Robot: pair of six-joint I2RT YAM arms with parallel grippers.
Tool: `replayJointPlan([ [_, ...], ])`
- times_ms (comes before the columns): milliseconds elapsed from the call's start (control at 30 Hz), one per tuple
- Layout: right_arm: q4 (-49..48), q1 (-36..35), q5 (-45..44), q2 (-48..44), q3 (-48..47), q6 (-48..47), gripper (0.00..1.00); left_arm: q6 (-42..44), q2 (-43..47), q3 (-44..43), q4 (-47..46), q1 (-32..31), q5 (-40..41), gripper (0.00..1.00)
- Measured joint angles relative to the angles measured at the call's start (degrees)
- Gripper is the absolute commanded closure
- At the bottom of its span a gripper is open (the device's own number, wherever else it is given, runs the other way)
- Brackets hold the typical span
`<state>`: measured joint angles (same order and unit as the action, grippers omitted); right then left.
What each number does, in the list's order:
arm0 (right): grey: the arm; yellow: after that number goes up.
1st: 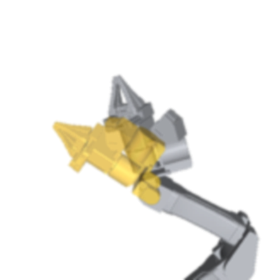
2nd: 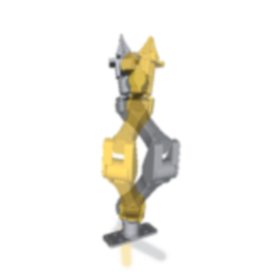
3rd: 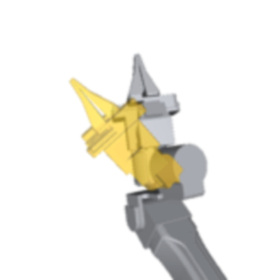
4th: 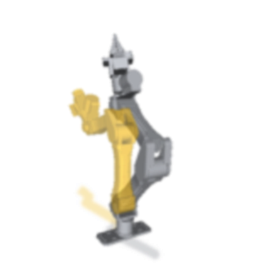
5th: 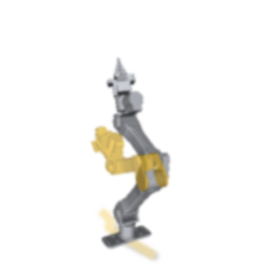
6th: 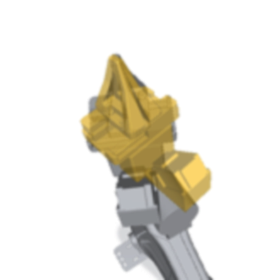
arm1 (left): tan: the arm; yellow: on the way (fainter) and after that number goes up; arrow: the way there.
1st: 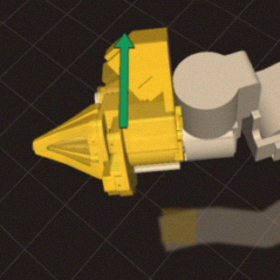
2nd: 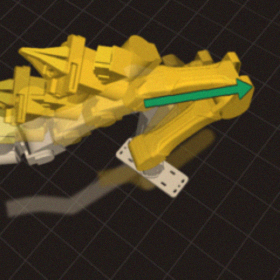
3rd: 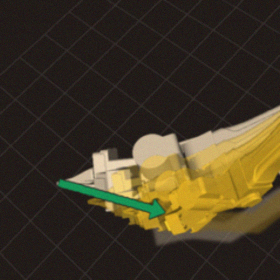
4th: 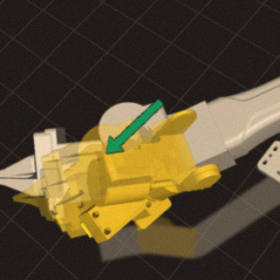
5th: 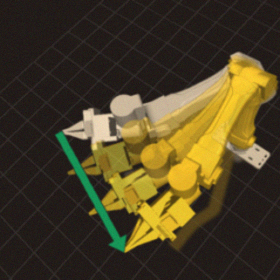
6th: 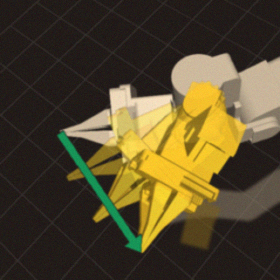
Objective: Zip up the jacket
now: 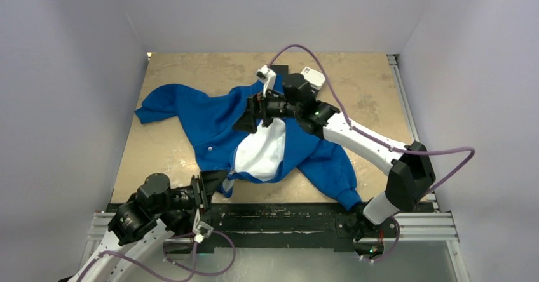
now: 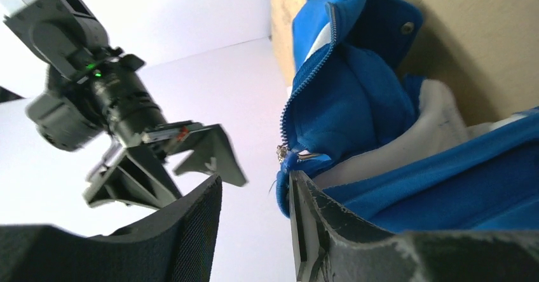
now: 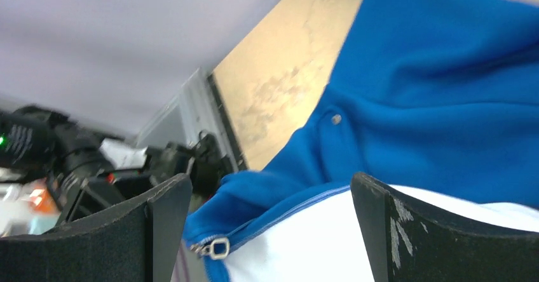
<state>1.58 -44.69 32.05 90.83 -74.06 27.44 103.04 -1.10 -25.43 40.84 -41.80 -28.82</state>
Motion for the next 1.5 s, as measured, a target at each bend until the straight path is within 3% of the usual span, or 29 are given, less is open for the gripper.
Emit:
replayJointPlan([
  [333,13.18,1.46,-20.35,3.85,-1.53,-4.57,0.04,-7.17,-0.02,-1.73,8.70,0.00,-0.42,0.67],
  [500,16.04,1.53,-22.18,4.50,-1.40,-5.70,0.05,-7.17,-0.02,0.09,8.41,0.00,-0.48,0.80],
  [700,12.85,1.49,-12.83,4.09,1.42,-6.16,0.02,-4.70,0.07,1.55,10.36,0.00,-0.46,1.00],
  [900,9.97,1.03,-3.26,4.09,3.54,-6.97,0.09,-2.86,0.15,2.43,11.23,0.00,0.96,1.00],
  [1133,1.68,-0.44,9.99,5.38,5.62,-6.58,0.08,1.18,0.39,2.95,11.93,0.00,2.93,1.00],
  [1500,-9.20,-1.84,25.64,11.54,6.36,-2.25,0.09,5.31,0.46,6.56,-2.67,0.00,5.22,1.00],
])
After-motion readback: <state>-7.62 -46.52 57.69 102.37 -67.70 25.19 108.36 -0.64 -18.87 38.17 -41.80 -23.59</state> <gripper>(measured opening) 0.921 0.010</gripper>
